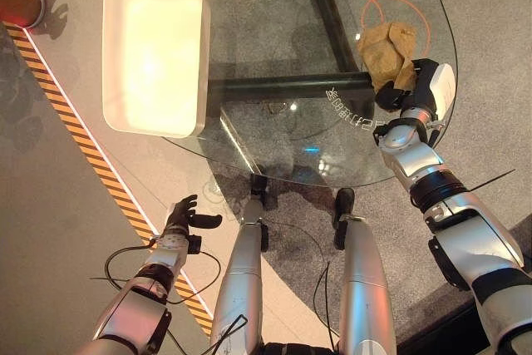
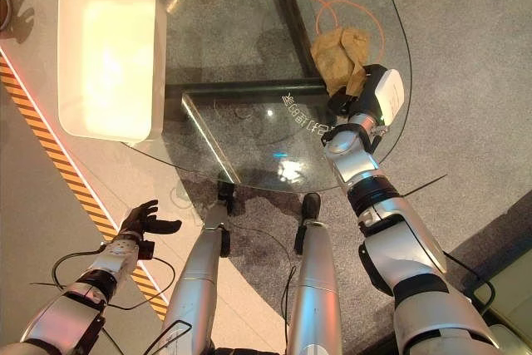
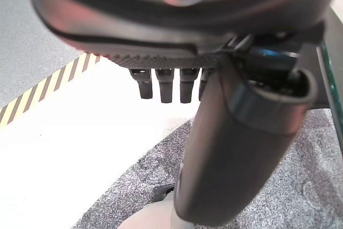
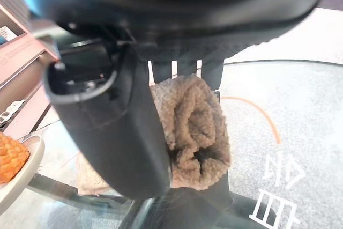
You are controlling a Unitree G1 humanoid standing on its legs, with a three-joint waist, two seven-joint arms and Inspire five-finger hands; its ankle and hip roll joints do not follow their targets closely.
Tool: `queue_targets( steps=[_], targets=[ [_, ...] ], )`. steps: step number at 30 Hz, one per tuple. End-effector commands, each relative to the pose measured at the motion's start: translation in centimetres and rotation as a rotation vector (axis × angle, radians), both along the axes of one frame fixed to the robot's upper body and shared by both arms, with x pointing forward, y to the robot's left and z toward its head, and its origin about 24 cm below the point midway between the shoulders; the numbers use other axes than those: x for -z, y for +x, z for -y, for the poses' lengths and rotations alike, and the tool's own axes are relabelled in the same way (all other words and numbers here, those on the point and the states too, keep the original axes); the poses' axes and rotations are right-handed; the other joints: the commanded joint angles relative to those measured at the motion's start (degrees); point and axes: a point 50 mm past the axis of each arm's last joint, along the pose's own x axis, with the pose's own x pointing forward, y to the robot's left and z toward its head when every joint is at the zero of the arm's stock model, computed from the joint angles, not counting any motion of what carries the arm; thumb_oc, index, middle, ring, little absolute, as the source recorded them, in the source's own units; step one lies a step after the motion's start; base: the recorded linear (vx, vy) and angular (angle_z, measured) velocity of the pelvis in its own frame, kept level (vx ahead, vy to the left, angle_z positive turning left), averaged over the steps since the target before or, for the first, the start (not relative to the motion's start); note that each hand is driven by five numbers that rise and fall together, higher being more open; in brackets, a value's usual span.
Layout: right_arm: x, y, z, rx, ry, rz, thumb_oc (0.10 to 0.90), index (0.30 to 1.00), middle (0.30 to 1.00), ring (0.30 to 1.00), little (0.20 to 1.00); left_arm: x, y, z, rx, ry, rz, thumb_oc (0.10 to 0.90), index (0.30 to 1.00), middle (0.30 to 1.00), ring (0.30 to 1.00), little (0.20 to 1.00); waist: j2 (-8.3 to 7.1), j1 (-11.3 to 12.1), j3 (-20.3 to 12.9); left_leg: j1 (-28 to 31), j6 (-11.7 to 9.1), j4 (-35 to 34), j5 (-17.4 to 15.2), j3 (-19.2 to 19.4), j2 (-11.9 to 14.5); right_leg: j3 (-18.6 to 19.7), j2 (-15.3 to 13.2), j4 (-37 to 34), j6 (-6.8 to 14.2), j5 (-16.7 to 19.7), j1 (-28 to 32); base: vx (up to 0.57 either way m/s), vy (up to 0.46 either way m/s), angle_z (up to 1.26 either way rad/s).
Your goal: Wipe the table with a cloth and put it in the basket.
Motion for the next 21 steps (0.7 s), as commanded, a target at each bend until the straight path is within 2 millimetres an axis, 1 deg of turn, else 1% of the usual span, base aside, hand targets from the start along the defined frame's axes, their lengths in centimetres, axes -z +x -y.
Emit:
queue_targets(
  steps=[1,4,6,9,12,14,15,17,19,20,21],
  targets=[
    [-5.1,0.2,-1.7,-0.072,-0.134,0.174,0.1,0.3,0.3,0.3,0.2,0.6,-0.8,-0.7,-0.029,0.033,-0.032,0.8,0.9,0.9,0.9,0.9,0.65,0.3,-0.9,0.4,5.2,7.2,-8.9,3.9,-6.0,-4.9,2.4,-12.6,-2.0,7.9,2.5,0.0,0.0,0.0],
    [-5.9,0.2,-2.8,-0.109,-0.191,0.19,0.1,0.3,0.3,0.3,0.2,0.6,-0.8,-0.6,-0.024,0.032,-0.03,0.8,0.9,0.9,0.9,0.9,0.78,0.6,-0.9,0.3,5.2,7.0,-8.7,3.7,-6.1,-5.0,2.3,-12.6,-2.0,7.9,2.4,0.0,0.0,0.0],
    [-6.4,0.2,-3.8,-0.14,-0.238,0.2,0.1,0.3,0.3,0.3,0.2,0.6,-0.7,-0.3,-0.018,0.031,-0.029,0.8,0.9,0.9,0.9,0.9,0.87,0.9,-0.9,0.3,5.2,6.8,-8.6,3.5,-6.2,-5.1,2.2,-12.7,-2.0,8.0,2.4,0.0,0.0,0.0],
    [-6.8,0.2,-4.6,-0.171,-0.276,0.205,0.1,0.3,0.3,0.3,0.2,0.7,-0.7,-0.1,-0.01,0.031,-0.03,0.8,0.9,0.9,0.9,0.9,0.92,1.2,-0.9,0.2,5.1,6.8,-8.4,3.4,-6.3,-5.3,2.1,-12.9,-2.0,8.0,2.4,0.0,0.0,0.0],
    [-7.6,0.2,-6.3,-0.219,-0.352,0.213,0.1,0.3,0.3,0.3,0.2,0.9,-0.7,0.4,0.002,0.03,-0.031,0.8,0.9,0.9,0.9,0.9,1.23,1.7,-0.9,0.4,5.1,6.2,-8.1,3.3,-6.6,-5.6,2.0,-13.4,-2.1,8.1,2.6,0.0,0.0,0.0],
    [-7.7,0.1,-7.5,-0.256,-0.398,0.218,0.1,0.3,0.3,0.3,0.2,1.0,-0.8,0.7,0.007,0.029,-0.031,0.8,0.9,0.9,0.9,0.9,1.38,1.9,-0.9,0.4,5.2,6.0,-8.0,3.2,-6.8,-5.7,1.9,-13.5,-2.2,8.1,2.7,0.0,0.011,0.02],
    [-7.7,0.1,-7.8,-0.265,-0.408,0.218,0.1,0.3,0.3,0.3,0.2,1.0,-0.8,0.7,0.009,0.029,-0.032,0.8,0.9,0.9,0.9,0.9,1.43,2.0,-0.9,0.5,5.2,6.0,-7.9,3.1,-6.8,-5.7,1.9,-13.5,-2.2,8.1,2.8,0.02,0.027,0.07],
    [-7.7,-0.1,-9.3,-0.32,-0.47,0.216,0.1,0.3,0.3,0.3,0.2,1.0,-0.7,1.1,0.016,0.026,-0.032,0.8,0.9,0.9,0.9,0.9,1.73,2.3,-0.9,0.6,5.2,5.8,-7.7,3.0,-7.2,-5.8,1.8,-13.6,-2.2,8.2,2.9,0.02,0.03,0.07],
    [-7.7,-0.2,-9.7,-0.334,-0.482,0.213,0.1,0.3,0.3,0.3,0.2,1.0,-0.7,1.1,0.018,0.026,-0.031,0.8,0.9,0.9,0.9,0.9,1.76,2.4,-0.9,0.6,5.2,5.8,-7.7,3.0,-7.2,-5.9,1.7,-13.7,-2.2,8.2,2.9,0.0,0.0,0.0],
    [-7.6,-0.3,-10.6,-0.373,-0.512,0.211,0.1,0.3,0.3,0.3,0.2,1.0,-0.6,1.2,0.02,0.025,-0.029,0.8,0.9,0.9,0.9,0.9,1.84,2.6,-0.9,0.6,5.3,5.6,-7.5,2.9,-7.3,-6.0,1.6,-13.7,-2.2,8.3,2.8,0.0,0.0,0.0],
    [-7.5,-0.4,-11.1,-0.392,-0.527,0.204,0.1,0.3,0.3,0.3,0.2,1.0,-0.6,1.3,0.024,0.026,-0.031,0.8,0.9,0.9,0.9,0.9,1.9,2.7,-0.9,0.6,5.3,5.7,-7.5,2.8,-7.4,-6.1,1.5,-13.7,-2.2,8.3,2.8,0.0,0.0,0.0]
  ],
)
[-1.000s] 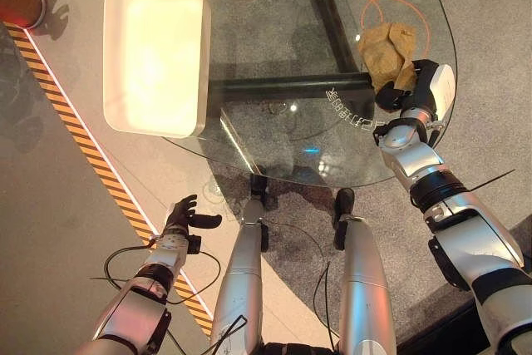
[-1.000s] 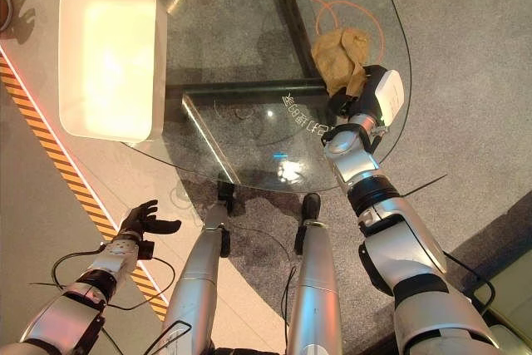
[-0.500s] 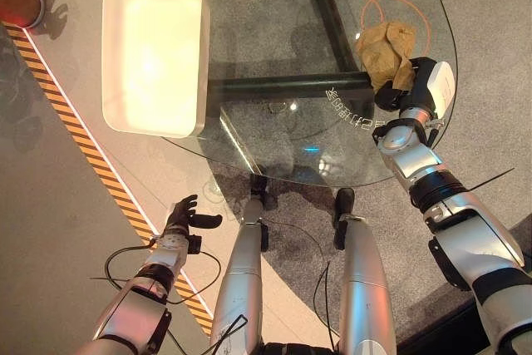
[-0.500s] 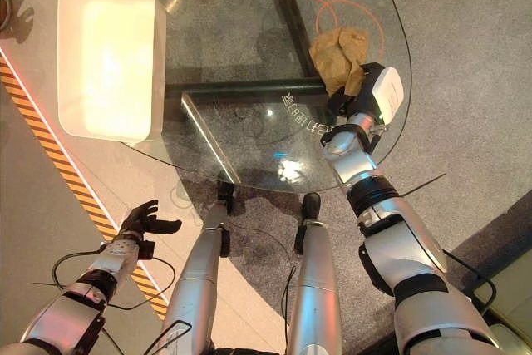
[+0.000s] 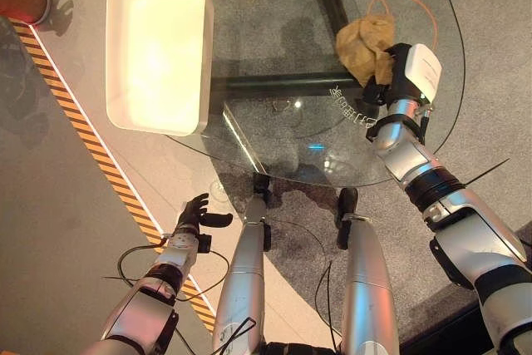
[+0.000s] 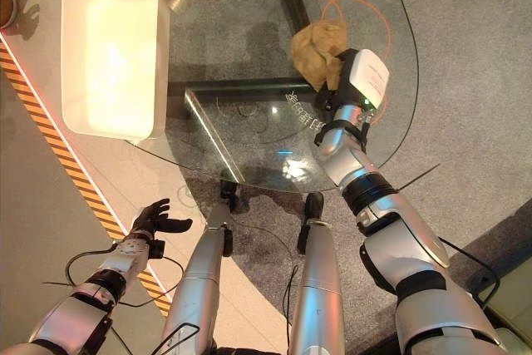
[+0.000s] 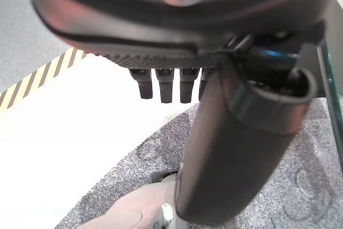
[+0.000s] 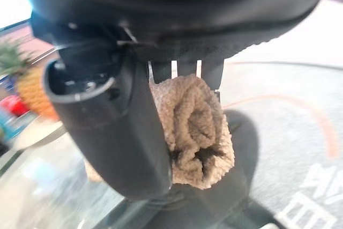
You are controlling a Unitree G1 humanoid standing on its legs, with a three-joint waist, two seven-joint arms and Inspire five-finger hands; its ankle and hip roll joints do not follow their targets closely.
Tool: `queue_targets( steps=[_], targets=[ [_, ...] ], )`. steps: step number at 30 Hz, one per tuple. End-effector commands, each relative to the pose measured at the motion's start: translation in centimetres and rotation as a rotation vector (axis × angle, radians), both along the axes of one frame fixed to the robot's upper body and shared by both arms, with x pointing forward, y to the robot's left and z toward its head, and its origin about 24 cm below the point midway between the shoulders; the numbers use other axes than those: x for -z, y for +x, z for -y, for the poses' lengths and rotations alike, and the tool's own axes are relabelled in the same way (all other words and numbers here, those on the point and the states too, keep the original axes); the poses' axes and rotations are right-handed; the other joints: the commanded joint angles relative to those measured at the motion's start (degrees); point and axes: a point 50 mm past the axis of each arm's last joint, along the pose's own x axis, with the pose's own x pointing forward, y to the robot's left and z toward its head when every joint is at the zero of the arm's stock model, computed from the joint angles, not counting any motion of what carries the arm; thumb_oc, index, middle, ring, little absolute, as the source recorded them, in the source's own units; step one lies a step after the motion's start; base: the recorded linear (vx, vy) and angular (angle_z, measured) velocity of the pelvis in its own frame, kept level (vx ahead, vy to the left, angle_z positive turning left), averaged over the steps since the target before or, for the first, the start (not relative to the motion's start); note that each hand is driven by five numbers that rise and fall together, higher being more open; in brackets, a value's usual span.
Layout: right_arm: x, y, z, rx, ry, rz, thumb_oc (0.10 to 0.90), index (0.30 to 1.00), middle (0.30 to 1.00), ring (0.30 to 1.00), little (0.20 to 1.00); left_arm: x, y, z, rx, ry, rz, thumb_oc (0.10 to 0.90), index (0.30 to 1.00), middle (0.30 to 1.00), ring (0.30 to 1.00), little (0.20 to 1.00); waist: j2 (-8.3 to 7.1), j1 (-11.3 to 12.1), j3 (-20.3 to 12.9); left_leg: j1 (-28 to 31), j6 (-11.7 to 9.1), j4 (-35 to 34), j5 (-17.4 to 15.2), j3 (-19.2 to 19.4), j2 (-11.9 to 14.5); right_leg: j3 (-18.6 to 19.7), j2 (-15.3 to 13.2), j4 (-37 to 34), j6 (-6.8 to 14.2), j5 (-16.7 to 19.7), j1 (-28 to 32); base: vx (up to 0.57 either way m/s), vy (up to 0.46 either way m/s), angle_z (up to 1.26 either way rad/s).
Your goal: Wipe the table with a cloth and put it in the basket.
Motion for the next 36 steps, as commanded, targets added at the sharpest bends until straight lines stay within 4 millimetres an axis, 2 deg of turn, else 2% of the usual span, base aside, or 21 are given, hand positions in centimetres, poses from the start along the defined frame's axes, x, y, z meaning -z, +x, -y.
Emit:
queue_targets(
  steps=[1,8,16,21,28,36],
  targets=[
    [-6.1,-0.9,-7.9,-0.29,-0.129,0.203,0.1,0.3,0.3,0.3,0.2,0.7,-1.0,-1.3,-0.017,0.085,-0.048,0.8,0.9,0.9,0.9,0.9,-0.03,1.9,-1.0,0.7,5.9,6.6,-8.2,3.8,-7.5,-5.0,1.5,-14.0,-1.8,8.5,3.1,0.0,0.0,0.0],
    [-5.3,-1.5,-10.6,-0.38,-0.195,0.174,0.1,0.3,0.3,0.3,0.2,1.2,-1.2,-0.3,0.001,0.073,-0.049,0.8,0.9,0.9,0.9,0.9,0.61,2.4,-1.0,1.0,6.0,6.3,-7.9,3.7,-7.9,-5.2,1.2,-14.3,-1.8,8.7,3.2,0.02,0.025,0.09],
    [-4.7,-2.0,-12.5,-0.458,-0.209,0.138,0.1,0.3,0.3,0.3,0.2,1.1,-1.1,0.0,0.01,0.076,-0.053,0.8,0.9,0.9,0.9,0.9,0.83,3.0,-1.0,0.8,6.0,6.4,-7.7,3.4,-8.2,-5.4,0.8,-14.3,-1.7,9.0,3.1,0.01,0.007,0.05],
    [-3.6,-2.5,-14.0,-0.545,-0.25,0.07,0.1,0.3,0.3,0.3,0.2,1.2,-1.2,0.1,0.017,0.078,-0.058,0.8,0.9,0.9,0.9,0.9,0.8,3.2,-1.0,0.9,6.0,6.5,-7.6,3.2,-8.4,-5.4,0.9,-14.0,-1.6,8.9,3.1,0.01,0.0,0.05],
    [-1.1,-3.1,-15.5,-0.648,-0.336,-0.059,0.1,0.3,0.3,0.3,0.2,1.2,-1.1,0.1,0.025,0.083,-0.057,0.8,0.9,0.9,0.9,0.9,0.77,3.4,-1.0,1.0,6.0,6.1,-7.3,3.2,-8.5,-5.7,0.7,-14.2,-1.6,9.1,3.2,0.0,0.0,0.0],
    [0.1,-3.4,-16.1,-0.698,-0.407,-0.133,0.1,0.3,0.3,0.3,0.2,0.9,-0.9,0.1,0.033,0.089,-0.054,0.8,0.9,0.9,0.9,0.9,0.76,3.2,-1.0,0.9,5.9,6.0,-7.2,3.2,-8.4,-5.7,0.7,-14.2,-1.5,9.3,3.0,0.0,0.0,0.0]
  ],
)
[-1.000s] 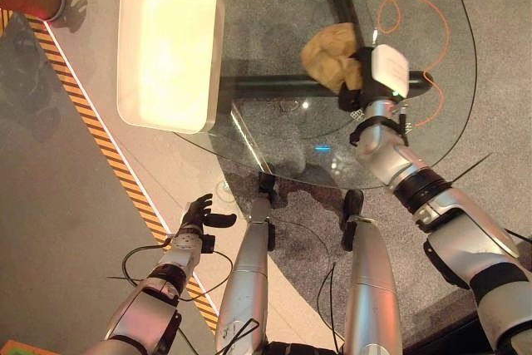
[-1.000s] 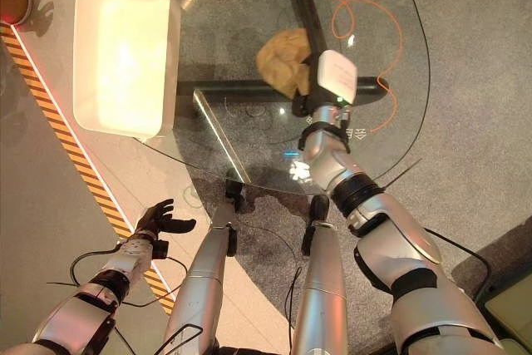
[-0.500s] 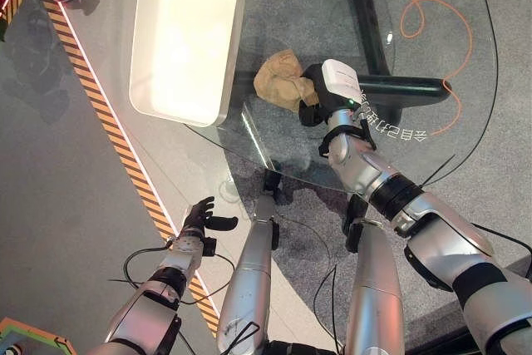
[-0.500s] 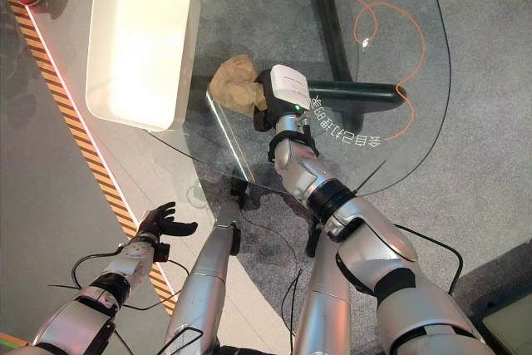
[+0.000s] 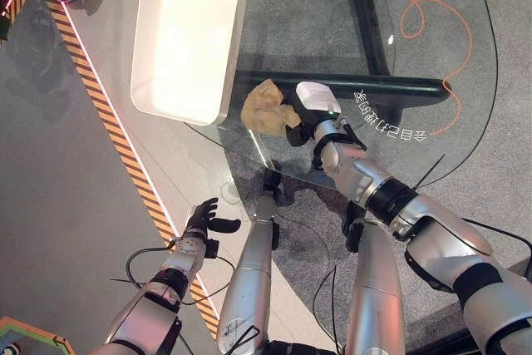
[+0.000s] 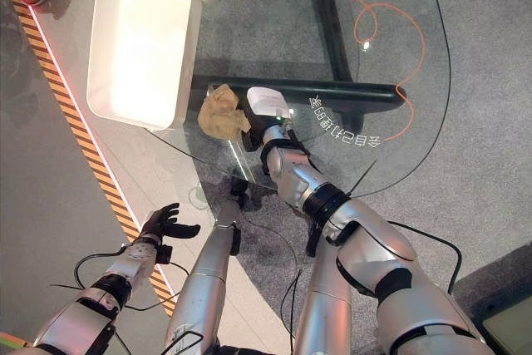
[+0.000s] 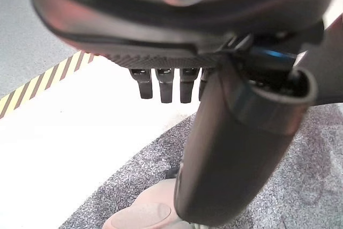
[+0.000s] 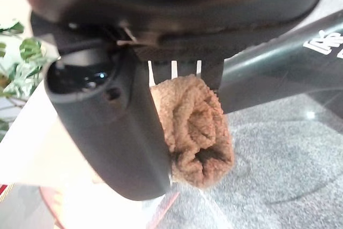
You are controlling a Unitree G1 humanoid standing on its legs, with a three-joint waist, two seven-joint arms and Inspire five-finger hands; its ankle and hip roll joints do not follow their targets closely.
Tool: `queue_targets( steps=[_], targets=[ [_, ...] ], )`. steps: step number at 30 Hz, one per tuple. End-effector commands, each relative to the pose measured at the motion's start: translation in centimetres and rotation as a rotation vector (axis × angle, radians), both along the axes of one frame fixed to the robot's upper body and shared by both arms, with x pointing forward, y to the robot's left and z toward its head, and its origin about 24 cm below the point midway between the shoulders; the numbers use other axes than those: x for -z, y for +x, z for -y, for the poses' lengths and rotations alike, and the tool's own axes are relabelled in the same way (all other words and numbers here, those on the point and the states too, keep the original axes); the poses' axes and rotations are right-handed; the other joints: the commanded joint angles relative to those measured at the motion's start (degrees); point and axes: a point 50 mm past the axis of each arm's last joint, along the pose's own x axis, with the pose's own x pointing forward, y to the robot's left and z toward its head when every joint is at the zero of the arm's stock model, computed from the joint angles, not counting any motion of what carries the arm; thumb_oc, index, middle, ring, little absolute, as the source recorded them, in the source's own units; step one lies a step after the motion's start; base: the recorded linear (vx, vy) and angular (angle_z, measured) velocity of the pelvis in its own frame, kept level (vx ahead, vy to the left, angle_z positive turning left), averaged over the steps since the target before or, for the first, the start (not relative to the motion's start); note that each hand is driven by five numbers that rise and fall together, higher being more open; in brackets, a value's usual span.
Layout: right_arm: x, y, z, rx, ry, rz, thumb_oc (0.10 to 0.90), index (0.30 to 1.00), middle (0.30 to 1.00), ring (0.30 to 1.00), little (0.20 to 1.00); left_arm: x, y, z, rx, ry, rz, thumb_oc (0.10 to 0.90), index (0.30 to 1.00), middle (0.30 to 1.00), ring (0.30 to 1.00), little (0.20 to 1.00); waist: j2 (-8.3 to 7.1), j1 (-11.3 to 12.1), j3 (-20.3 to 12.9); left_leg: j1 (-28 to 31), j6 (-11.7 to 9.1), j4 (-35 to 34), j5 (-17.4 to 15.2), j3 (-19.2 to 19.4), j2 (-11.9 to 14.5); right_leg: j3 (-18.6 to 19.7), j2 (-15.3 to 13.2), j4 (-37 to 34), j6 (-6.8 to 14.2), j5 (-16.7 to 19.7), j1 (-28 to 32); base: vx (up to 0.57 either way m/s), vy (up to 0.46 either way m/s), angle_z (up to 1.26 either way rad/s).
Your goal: Wipe the table with a cloth and put it in the basket.
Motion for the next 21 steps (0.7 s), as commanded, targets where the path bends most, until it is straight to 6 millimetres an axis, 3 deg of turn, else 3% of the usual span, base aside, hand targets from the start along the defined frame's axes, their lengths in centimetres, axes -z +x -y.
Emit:
queue_targets(
  steps=[1,12,16,21],
  targets=[
    [-3.2,-2.1,-6.0,-0.276,0.019,0.117,0.1,0.3,0.3,0.3,0.2,0.2,-0.3,-1.0,-0.019,0.072,-0.024,0.8,0.9,0.9,0.9,0.9,0.39,0.2,-0.8,0.8,6.5,6.9,-7.7,5.1,-7.5,-3.8,2.0,-17.9,-0.6,11.9,3.7,0.0,0.0,0.0],
    [-2.4,-1.7,-5.5,-0.28,-0.038,0.073,0.1,0.3,0.3,0.3,0.2,-0.3,0.2,-1.4,-0.02,0.081,-0.023,0.8,0.9,0.9,0.9,0.9,0.16,0.3,-0.8,0.5,6.6,7.0,-7.6,5.0,-7.4,-3.9,2.0,-17.7,-0.4,12.1,3.3,0.0,0.0,0.0],
    [-2.7,-1.1,-4.3,-0.202,0.015,0.112,0.1,0.3,0.3,0.3,0.2,-0.3,0.2,-1.6,-0.021,0.082,-0.027,0.8,0.9,0.9,0.9,0.9,0.26,0.3,-0.8,0.6,6.6,6.9,-7.4,5.2,-7.3,-4.1,1.9,-17.8,-0.5,12.3,3.4,0.0,0.0,0.0],
    [-4.3,0.5,-1.0,-0.011,0.177,0.246,0.1,0.3,0.3,0.3,0.2,0.1,-0.2,-1.5,-0.017,0.072,-0.028,0.8,0.9,0.9,0.9,0.9,0.68,0.3,-0.8,0.8,6.6,7.1,-7.6,5.3,-7.2,-3.9,1.9,-17.6,-0.4,12.3,3.4,0.0,0.0,0.0]
  ],
)
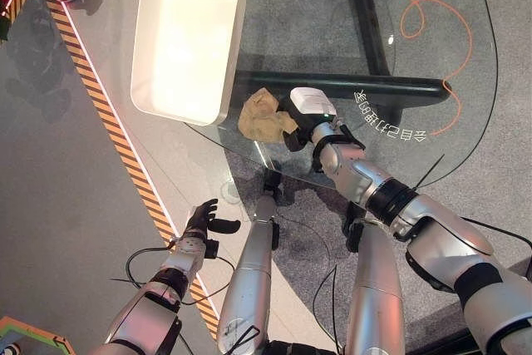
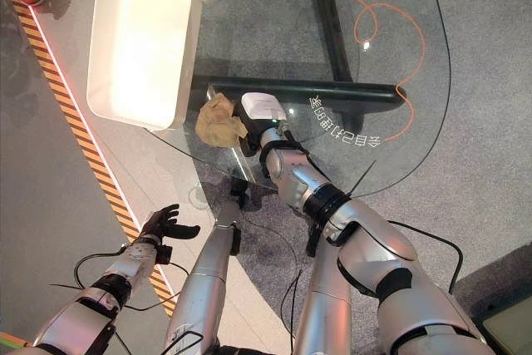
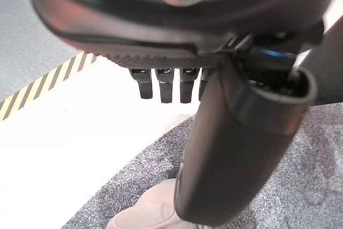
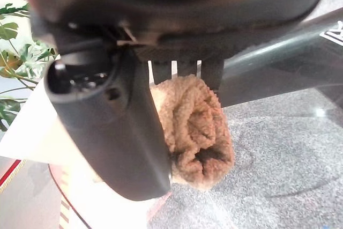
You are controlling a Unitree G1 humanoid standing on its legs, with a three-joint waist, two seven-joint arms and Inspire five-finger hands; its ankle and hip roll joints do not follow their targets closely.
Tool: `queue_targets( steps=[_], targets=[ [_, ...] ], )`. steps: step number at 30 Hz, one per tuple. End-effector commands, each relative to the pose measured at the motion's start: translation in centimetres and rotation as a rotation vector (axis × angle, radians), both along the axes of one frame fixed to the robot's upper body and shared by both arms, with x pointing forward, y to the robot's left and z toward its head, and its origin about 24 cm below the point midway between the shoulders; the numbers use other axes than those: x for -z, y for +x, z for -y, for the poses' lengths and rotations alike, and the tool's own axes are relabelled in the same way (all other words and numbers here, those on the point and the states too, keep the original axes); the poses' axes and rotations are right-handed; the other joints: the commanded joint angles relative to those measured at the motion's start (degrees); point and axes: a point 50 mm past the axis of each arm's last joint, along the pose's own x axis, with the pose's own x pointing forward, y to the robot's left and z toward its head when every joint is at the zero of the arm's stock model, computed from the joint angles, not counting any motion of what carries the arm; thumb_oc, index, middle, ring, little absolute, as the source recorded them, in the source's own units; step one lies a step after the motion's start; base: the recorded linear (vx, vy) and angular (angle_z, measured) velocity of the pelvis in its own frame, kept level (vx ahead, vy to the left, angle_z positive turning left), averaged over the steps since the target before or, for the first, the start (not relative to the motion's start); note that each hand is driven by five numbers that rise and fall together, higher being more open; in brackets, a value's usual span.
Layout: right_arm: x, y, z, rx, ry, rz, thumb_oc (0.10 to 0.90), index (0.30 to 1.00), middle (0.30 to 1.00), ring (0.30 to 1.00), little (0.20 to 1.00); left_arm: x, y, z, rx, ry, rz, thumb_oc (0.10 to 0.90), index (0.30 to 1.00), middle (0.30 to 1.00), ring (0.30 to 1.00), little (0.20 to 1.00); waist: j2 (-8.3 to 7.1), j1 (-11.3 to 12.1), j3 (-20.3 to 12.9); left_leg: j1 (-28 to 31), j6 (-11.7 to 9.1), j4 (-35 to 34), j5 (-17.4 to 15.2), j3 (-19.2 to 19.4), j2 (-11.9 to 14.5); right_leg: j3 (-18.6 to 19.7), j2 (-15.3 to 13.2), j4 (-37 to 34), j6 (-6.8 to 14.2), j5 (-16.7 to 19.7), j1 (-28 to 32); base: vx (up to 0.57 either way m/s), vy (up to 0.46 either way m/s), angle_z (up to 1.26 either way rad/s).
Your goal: Wipe the table with a cloth and put it in the basket.
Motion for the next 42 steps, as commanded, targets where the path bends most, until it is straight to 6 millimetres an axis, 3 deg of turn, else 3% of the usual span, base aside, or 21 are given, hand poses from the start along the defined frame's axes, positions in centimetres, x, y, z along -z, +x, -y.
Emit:
queue_targets(
  steps=[1,4,9,15,16,17,18,24,25,29,31,32,42],
  targets=[
    [-5.4,0.6,-0.4,0.04,0.201,0.289,0.1,0.3,0.3,0.3,0.2,0.1,-0.2,-1.3,-0.017,0.073,-0.013,0.8,0.9,0.9,0.9,0.9,0.74,0.1,-0.8,0.7,6.7,7.2,-7.9,5.3,-7.1,-3.9,1.9,-17.5,-0.4,12.3,3.3,0.0,0.0,0.0],
    [-6.6,1.0,1.3,0.127,0.278,0.358,0.1,0.3,0.3,0.3,0.2,0.3,-0.4,-1.2,-0.021,0.072,-0.012,0.8,0.9,0.9,0.9,0.9,0.83,0.2,-0.8,0.3,6.8,7.5,-8.1,5.3,-7.0,-3.9,1.9,-17.1,-0.3,12.3,3.0,0.0,0.0,0.0],
    [-9.0,1.4,5.9,0.314,0.39,0.494,0.1,0.3,0.3,0.3,0.2,0.4,-0.7,-1.7,-0.039,0.068,-0.013,0.8,0.9,0.9,0.9,0.9,0.54,0.1,-0.8,-0.4,7.1,8.3,-8.6,5.2,-6.7,-4.1,2.1,-16.6,-0.2,12.2,2.3,0.0,0.0,0.0],
    [-10.4,1.2,10.3,0.457,0.402,0.582,0.1,0.3,0.3,0.3,0.2,0.5,-1.1,-2.2,-0.059,0.061,-0.014,0.8,0.9,0.9,0.9,0.9,-0.13,-0.5,-0.8,-1.2,7.5,9.0,-9.3,5.3,-6.5,-3.9,2.6,-15.9,-0.3,11.8,1.5,0.01,0.0,0.0],
    [-9.9,1.2,10.8,0.476,0.4,0.573,0.1,0.3,0.3,0.3,0.2,0.9,-1.5,-2.3,-0.059,0.062,-0.027,0.8,0.9,0.9,0.9,0.9,-0.24,-0.5,-0.8,0.3,7.3,9.5,-11.1,5.2,-6.5,-3.4,2.6,-15.0,0.1,10.1,2.7,0.0,0.0,0.0],
    [-10.4,1.1,12.0,0.51,0.42,0.587,0.1,0.3,0.3,0.3,0.2,0.4,-1.1,-2.5,-0.064,0.063,-0.013,0.8,0.9,0.9,0.9,0.9,-0.45,-0.7,-0.8,-1.5,7.6,9.4,-9.6,5.4,-6.3,-3.9,2.6,-15.7,-0.3,11.7,1.2,0.06,-0.023,0.0],
    [-9.8,1.1,12.9,0.543,0.433,0.574,0.1,0.3,0.3,0.3,0.2,0.7,-1.5,-2.6,-0.067,0.063,-0.026,0.8,0.9,0.9,0.9,0.9,-0.59,-0.8,-0.8,-0.1,7.4,9.8,-11.4,5.3,-6.3,-3.4,2.7,-14.9,0.1,9.9,2.4,0.0,0.0,0.0],
    [-8.3,0.5,18.0,0.722,0.474,0.54,0.1,0.3,0.3,0.3,0.2,0.4,-1.3,-3.4,-0.085,0.056,-0.021,0.8,0.9,0.9,0.9,0.9,-0.83,-1.6,-0.8,-0.6,7.6,10.2,-11.9,5.6,-6.0,-3.1,3.0,-14.9,0.0,9.6,1.8,0.0,-0.001,0.0],
    [-8.5,0.4,18.9,0.754,0.49,0.545,0.1,0.3,0.3,0.3,0.2,-0.1,-0.9,-3.5,-0.088,0.054,-0.007,0.8,0.9,0.9,0.9,0.9,-0.81,-1.7,-0.8,-2.2,7.9,9.9,-10.2,5.9,-5.9,-3.6,3.0,-15.7,-0.5,11.4,0.5,-0.07,0.011,-0.01],
    [-6.6,-0.6,22.5,0.89,0.543,0.5,0.1,0.3,0.3,0.3,0.2,0.3,-1.4,-4.0,-0.098,0.055,-0.02,0.8,0.9,0.9,0.9,0.9,-0.89,-1.9,-0.8,-0.9,7.7,10.4,-12.2,5.7,-5.7,-3.0,3.2,-15.0,0.1,9.6,1.7,0.03,-0.007,0.0],
    [-6.5,-1.0,23.5,0.931,0.553,0.506,0.1,0.3,0.3,0.3,0.2,0.2,-1.4,-4.2,-0.103,0.055,-0.019,0.8,0.9,0.9,0.9,0.9,-0.95,-2.0,-0.8,-1.1,7.8,10.5,-12.3,5.7,-5.6,-3.0,3.2,-14.9,0.1,9.6,1.5,-0.04,0.001,0.01],
    [-6.5,-1.5,24.4,0.971,0.569,0.521,0.1,0.3,0.3,0.3,0.2,-0.2,-1.1,-4.5,-0.11,0.055,-0.007,0.8,0.9,0.9,0.9,0.9,-1.04,-2.2,-0.8,-2.7,8.1,10.3,-10.7,6.0,-5.4,-3.4,3.2,-15.5,-0.4,11.2,0.2,-0.08,-0.004,0.06],
    [-3.5,-4.6,29.5,1.219,0.703,0.517,0.1,0.3,0.3,0.3,0.2,-0.9,-1.0,-6.2,-0.145,0.071,-0.006,0.8,0.9,0.9,0.9,0.9,-2.64,-3.3,-0.8,-3.0,8.3,10.6,-11.4,5.8,-5.0,-2.9,4.2,-15.8,-0.1,11.5,0.2,-0.01,-0.014,0.0]
  ],
)
